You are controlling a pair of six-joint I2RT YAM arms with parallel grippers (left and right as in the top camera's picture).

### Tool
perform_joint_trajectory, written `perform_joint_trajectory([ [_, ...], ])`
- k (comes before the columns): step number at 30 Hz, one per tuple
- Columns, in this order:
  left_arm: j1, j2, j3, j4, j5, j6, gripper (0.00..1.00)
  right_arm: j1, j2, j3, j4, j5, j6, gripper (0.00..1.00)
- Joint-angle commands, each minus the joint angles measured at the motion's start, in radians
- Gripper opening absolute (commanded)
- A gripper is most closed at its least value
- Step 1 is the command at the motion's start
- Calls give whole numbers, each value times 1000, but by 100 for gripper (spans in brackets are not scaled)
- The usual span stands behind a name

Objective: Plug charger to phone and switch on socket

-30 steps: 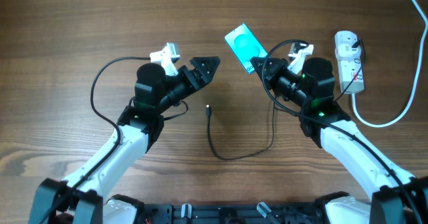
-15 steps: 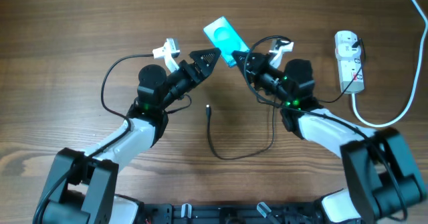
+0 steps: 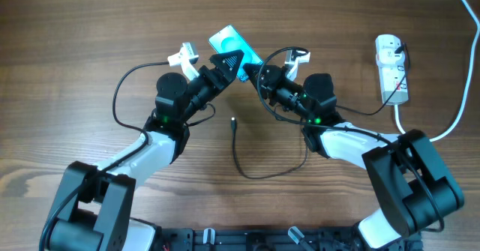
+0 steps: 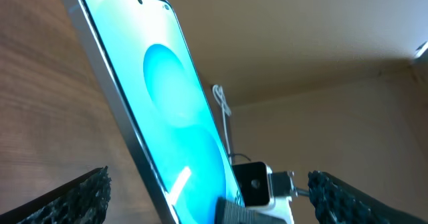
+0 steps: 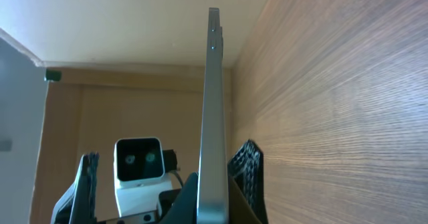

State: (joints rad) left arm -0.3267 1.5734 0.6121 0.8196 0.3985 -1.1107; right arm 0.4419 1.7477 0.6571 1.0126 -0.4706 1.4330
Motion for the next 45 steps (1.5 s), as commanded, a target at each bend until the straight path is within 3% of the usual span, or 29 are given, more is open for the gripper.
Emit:
perform_joint_trajectory([
  [1,5,23,-3,43,-26,-32,100,13,0,18,20,-21,6,4],
  [24,18,24,-3,157,-48,-137,99,82,0,18,42,-109,-20,4],
  [31,18,24,-3,175,-77,-207,93,98,0,18,42,-95,-20,4],
  [39,18,24,-3,175,-77,-296,60,98,0,18,23,-64,-45,5],
  [45,18,24,-3,175,-75,-312,46,98,0,18,19,-34,-14,4],
])
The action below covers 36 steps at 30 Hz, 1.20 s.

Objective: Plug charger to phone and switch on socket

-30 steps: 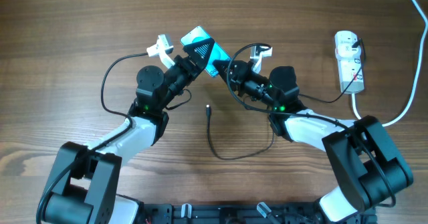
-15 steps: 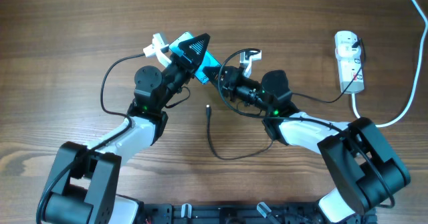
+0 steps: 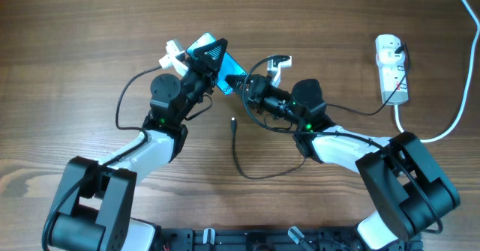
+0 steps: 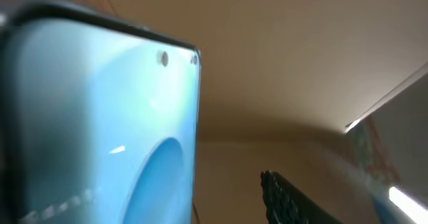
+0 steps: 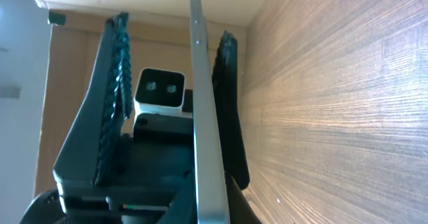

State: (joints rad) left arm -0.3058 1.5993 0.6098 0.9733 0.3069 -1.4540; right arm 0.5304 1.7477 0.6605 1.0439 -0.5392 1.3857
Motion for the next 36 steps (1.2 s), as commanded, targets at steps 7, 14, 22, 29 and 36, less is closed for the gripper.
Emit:
perform_joint_trajectory([
  [7,-3,-2,-1,21,19,32,28,9,0,14,-12,54,109,4],
  [14,-3,-2,-1,2,60,56,47,-2,0,14,18,64,151,4],
  [22,-3,-2,-1,3,79,70,100,-41,0,14,17,60,150,4],
  [29,-3,-2,-1,3,89,70,99,-44,0,14,14,52,132,4],
  [36,-3,-2,-1,3,93,70,71,-48,0,14,10,33,117,4],
])
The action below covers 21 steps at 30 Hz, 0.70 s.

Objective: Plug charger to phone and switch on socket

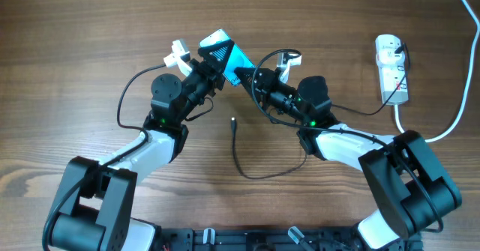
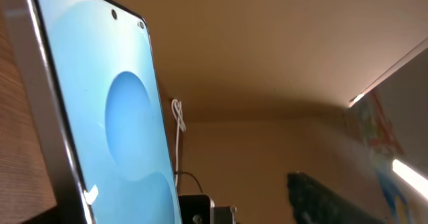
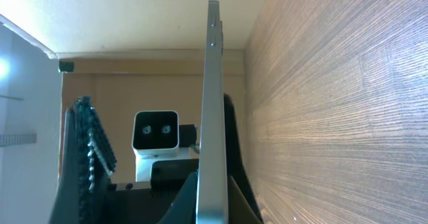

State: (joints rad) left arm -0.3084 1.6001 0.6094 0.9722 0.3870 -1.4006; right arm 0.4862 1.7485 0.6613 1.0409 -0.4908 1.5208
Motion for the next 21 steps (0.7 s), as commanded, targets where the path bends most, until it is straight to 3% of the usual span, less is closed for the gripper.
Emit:
perform_joint_trajectory([
  [1,-1,-3,-1,4,13,16,69,-3,-1,13,13,-19,-19,4],
  [21,-1,-3,-1,3,13,16,27,-3,-1,14,5,-114,-55,4],
])
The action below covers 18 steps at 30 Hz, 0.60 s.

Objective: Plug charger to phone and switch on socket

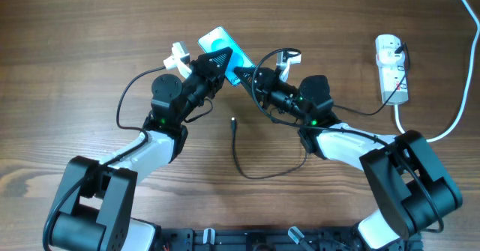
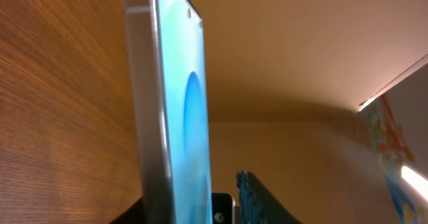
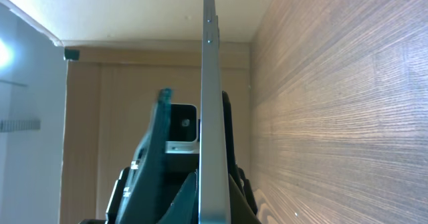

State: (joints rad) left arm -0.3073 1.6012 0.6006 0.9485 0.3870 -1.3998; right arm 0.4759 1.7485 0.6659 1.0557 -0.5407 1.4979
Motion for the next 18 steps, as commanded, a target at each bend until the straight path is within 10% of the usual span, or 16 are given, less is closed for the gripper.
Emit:
perform_joint_trajectory([
  [1,-2,-4,8,27,13,16,26,7,-1,9,-10,-64,-32,4],
  [16,-2,-4,8,27,13,16,4,7,-1,9,-10,-86,-33,4],
  [18,-2,-4,8,27,13,15,4,7,-1,9,-10,-90,-32,25],
])
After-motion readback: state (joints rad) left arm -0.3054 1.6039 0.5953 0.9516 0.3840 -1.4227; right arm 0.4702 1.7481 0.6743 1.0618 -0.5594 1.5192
